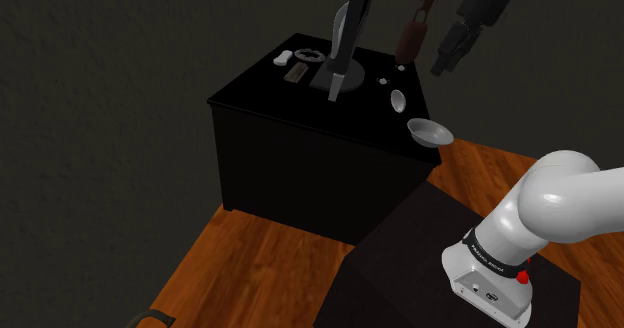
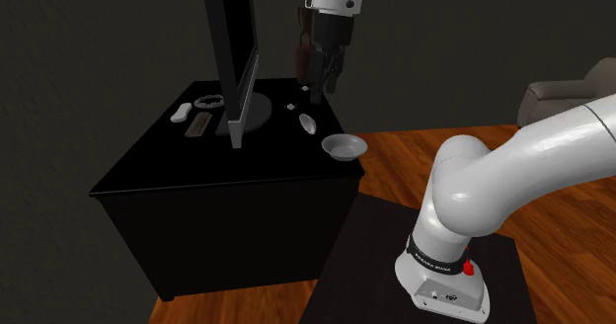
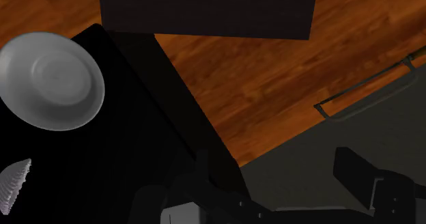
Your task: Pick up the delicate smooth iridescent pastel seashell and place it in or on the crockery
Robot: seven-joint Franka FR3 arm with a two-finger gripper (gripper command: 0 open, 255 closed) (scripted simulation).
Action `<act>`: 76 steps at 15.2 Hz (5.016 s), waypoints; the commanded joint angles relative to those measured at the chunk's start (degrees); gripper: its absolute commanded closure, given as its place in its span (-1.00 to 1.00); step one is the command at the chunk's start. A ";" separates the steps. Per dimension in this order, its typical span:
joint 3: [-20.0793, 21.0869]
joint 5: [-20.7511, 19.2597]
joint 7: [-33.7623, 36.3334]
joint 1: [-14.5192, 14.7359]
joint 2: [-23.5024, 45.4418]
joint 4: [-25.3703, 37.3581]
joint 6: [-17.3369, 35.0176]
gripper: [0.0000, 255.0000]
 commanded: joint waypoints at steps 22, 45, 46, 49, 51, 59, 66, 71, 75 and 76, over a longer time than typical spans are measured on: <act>-6.28 -21.62 -9.97 -7.12 32.59 2.47 28.80 -1.00; -11.93 -36.11 -11.38 -13.47 69.70 28.22 43.99 -1.00; -12.01 -36.15 -11.36 -13.69 70.25 28.30 44.54 -1.00; -12.13 -36.20 -11.33 -14.03 71.13 28.45 45.40 -1.00; -12.13 -36.20 -11.33 -14.03 71.13 28.46 45.40 -1.00; -12.13 -36.20 -11.32 -14.03 71.12 28.45 45.39 1.00; -12.07 -36.04 -11.68 -14.03 70.68 28.60 44.87 1.00; -11.81 -35.22 -13.43 -13.99 68.58 29.52 42.15 1.00; -11.63 -34.58 -14.82 -13.95 67.06 30.47 39.92 1.00; -11.59 -34.43 -15.16 -13.93 66.70 30.74 39.36 1.00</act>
